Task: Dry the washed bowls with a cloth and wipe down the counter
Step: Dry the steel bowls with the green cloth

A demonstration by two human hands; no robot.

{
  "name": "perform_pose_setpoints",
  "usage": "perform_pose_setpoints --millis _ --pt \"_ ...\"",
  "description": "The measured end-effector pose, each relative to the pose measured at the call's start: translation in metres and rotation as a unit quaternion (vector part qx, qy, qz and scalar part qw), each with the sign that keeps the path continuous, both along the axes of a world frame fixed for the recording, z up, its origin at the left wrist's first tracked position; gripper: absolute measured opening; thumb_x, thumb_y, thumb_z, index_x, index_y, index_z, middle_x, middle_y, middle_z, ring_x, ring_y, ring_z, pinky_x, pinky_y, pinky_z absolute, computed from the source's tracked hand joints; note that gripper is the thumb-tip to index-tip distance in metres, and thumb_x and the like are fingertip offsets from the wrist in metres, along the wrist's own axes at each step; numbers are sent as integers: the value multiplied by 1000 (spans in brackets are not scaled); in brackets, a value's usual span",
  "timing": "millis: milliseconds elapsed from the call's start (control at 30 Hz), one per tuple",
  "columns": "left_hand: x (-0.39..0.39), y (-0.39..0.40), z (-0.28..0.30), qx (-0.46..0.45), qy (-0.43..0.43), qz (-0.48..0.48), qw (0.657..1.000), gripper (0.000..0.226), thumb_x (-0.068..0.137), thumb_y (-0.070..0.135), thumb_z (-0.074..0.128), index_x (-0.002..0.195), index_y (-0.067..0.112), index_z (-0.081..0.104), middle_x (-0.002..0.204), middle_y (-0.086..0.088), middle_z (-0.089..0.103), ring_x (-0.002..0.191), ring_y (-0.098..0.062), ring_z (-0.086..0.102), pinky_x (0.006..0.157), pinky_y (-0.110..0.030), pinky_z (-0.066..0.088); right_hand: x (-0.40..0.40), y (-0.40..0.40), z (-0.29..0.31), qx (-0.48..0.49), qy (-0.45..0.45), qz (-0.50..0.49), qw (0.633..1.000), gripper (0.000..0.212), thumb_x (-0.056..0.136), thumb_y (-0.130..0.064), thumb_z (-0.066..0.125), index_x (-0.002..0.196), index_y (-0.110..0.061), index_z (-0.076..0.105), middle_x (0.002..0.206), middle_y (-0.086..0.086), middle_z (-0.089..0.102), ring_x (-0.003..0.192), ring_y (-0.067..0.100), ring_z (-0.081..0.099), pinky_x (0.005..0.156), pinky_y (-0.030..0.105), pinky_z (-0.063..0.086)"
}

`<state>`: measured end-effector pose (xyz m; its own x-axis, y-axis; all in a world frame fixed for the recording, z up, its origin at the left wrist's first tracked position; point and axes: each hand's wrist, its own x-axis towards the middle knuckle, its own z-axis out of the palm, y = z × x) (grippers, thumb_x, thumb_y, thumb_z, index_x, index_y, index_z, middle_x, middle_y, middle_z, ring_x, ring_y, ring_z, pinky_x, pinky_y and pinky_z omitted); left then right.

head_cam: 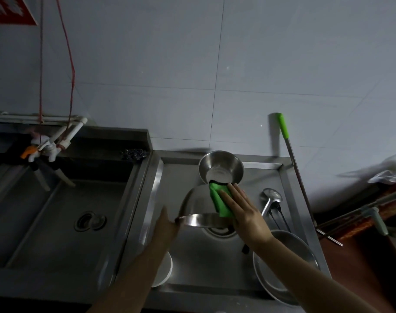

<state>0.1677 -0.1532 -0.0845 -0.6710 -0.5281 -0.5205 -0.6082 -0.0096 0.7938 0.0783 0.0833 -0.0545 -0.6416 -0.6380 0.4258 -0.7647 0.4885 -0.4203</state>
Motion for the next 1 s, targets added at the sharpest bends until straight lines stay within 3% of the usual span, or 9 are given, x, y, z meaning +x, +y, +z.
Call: perform_pose_setpoints --millis 67,133,200,267,433,500,600,867,1000 --pt "4 11 10 328 -38 158 930 20 97 4 44 110 -5 56 120 -27 56 98 -40 56 91 -54 47 1 -1 -3 35 38 1 999 74 87 -9 64 154 -18 33 158 20 32 147 41 27 109 63 36" --pt "7 25 26 561 17 239 792 30 97 7 34 103 -15 53 114 -36 56 99 -48 57 94 -62 41 7 -4 -4 58 76 4 995 54 95 -18 50 148 -13 46 155 21 38 144 45 31 109 64 36" --pt "0 31 42 634 74 289 713 47 103 24 35 113 -20 49 120 -39 57 108 -50 55 100 -60 38 14 -8 -5 66 106 10 992 43 104 -25 41 143 -12 53 153 18 42 141 47 35 108 63 37" --pt "-17 31 48 620 79 348 699 48 107 31 36 113 -13 53 119 -30 61 115 -44 56 100 -52 41 19 -10 -6 60 119 8 991 44 103 -26 45 143 -13 53 153 15 42 142 46 35 108 63 37" --pt "-35 23 21 499 35 345 794 53 106 44 33 136 7 58 136 -19 59 127 -38 54 95 -49 48 32 -1 -16 158 83 89 980 106 74 -25 81 159 -26 19 166 13 10 149 47 8 111 65 27" --pt "-35 18 2 472 46 308 825 63 97 60 41 132 12 62 130 -20 63 118 -42 60 97 -56 50 38 3 -14 148 70 111 980 88 84 -31 69 158 -27 22 167 11 7 150 46 5 113 62 24" --pt "-28 26 -4 492 79 273 823 68 95 65 38 132 14 63 128 -21 65 116 -42 62 95 -54 52 45 -5 1 83 4 70 994 68 92 -32 56 155 -21 33 167 6 13 152 41 6 119 58 17" --pt "-8 34 -14 412 194 245 856 73 91 66 54 144 17 49 141 -22 56 127 -46 54 108 -67 38 43 -44 15 60 -154 -55 985 71 94 -3 57 156 -21 27 164 -1 -2 152 25 -12 124 48 0" --pt "1 32 -7 326 185 241 895 59 93 60 57 132 16 62 126 -18 67 114 -38 66 98 -58 51 32 -53 28 12 -201 -105 974 62 94 2 51 150 -22 42 163 4 24 152 25 14 122 45 21"
